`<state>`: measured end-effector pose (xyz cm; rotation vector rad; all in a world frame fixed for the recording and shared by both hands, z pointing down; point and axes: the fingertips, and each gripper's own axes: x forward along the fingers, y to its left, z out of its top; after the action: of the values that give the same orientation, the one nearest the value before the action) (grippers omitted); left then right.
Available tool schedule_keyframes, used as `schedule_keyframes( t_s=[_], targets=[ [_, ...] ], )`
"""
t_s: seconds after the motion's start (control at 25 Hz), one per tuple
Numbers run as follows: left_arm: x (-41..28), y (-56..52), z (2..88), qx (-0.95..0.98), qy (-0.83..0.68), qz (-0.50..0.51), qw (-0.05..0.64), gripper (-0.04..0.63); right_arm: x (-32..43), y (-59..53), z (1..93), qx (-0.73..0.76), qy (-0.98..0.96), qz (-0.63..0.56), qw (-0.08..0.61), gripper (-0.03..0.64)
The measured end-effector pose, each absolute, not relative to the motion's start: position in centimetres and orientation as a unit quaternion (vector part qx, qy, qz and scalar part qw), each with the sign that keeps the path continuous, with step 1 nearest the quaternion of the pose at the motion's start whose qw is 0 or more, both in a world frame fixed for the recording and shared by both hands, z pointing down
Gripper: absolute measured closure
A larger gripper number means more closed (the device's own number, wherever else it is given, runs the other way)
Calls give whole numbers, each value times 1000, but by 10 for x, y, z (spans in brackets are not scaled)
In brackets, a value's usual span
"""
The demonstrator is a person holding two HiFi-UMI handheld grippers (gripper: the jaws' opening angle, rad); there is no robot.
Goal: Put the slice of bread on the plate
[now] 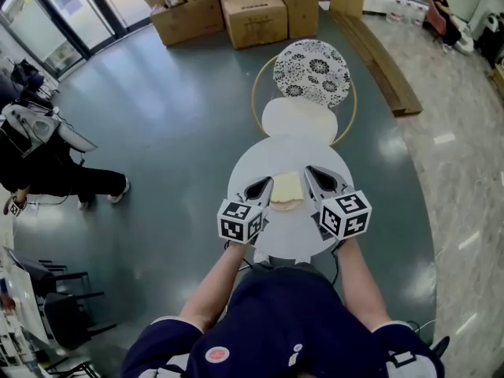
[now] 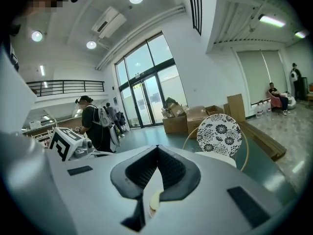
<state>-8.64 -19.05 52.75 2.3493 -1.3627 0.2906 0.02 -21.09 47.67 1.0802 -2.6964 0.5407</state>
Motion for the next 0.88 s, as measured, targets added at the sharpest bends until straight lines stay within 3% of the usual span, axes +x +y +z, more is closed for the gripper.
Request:
schedule_keyframes(
  t_s=[0.44,0.88],
  targets=[
    [-60,-181,426,884,-445,12,143,588,0,-198,432,358,-921,145,56,611],
    [-53,-175,395,893,-429,-19,131,588,-3,-188,403,343,-931,117,35,611]
  ],
)
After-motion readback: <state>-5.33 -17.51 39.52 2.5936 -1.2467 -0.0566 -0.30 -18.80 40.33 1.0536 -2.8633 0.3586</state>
